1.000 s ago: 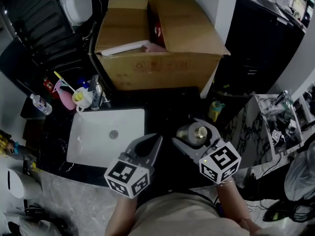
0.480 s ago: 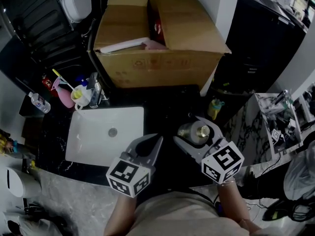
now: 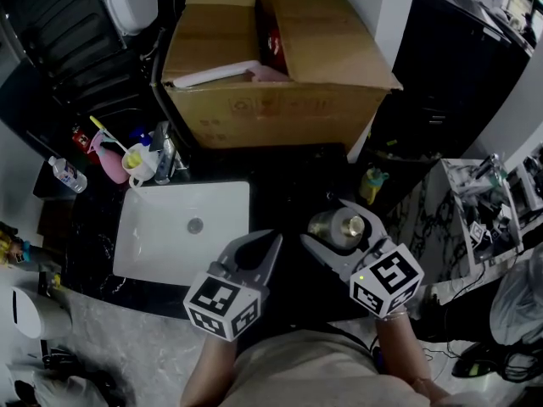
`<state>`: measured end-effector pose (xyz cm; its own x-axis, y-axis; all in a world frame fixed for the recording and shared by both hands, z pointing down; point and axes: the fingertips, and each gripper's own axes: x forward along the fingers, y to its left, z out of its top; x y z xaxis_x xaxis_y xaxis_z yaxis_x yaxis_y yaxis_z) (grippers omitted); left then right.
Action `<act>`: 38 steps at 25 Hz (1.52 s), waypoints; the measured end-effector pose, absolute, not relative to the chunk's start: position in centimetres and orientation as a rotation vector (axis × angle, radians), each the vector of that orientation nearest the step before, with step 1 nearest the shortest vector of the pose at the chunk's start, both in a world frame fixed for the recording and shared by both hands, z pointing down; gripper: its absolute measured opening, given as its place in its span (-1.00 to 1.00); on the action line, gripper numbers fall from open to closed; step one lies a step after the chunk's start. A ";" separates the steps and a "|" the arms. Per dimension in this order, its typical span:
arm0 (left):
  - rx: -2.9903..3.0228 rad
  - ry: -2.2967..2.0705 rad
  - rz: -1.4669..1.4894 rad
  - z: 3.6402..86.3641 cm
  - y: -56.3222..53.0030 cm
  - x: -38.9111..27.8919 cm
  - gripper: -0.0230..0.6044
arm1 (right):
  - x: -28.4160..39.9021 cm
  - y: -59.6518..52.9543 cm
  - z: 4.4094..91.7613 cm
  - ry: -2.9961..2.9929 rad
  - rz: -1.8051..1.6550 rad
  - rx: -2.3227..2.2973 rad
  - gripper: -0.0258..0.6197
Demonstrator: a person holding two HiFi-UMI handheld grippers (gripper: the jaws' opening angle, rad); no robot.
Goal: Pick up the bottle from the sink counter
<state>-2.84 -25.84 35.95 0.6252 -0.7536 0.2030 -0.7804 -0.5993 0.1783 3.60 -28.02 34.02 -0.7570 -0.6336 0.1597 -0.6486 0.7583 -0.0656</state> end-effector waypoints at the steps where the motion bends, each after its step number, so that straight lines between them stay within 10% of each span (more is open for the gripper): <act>1: 2.599 -1.254 0.155 36.0 -25.9 -2.9 -0.91 | 3.6 -28.0 34.0 -2.823 0.177 1.035 0.13; 38: 2.571 -1.249 0.136 36.2 -25.2 -3.8 -0.91 | 3.1 -27.8 34.0 -2.803 0.184 1.037 0.13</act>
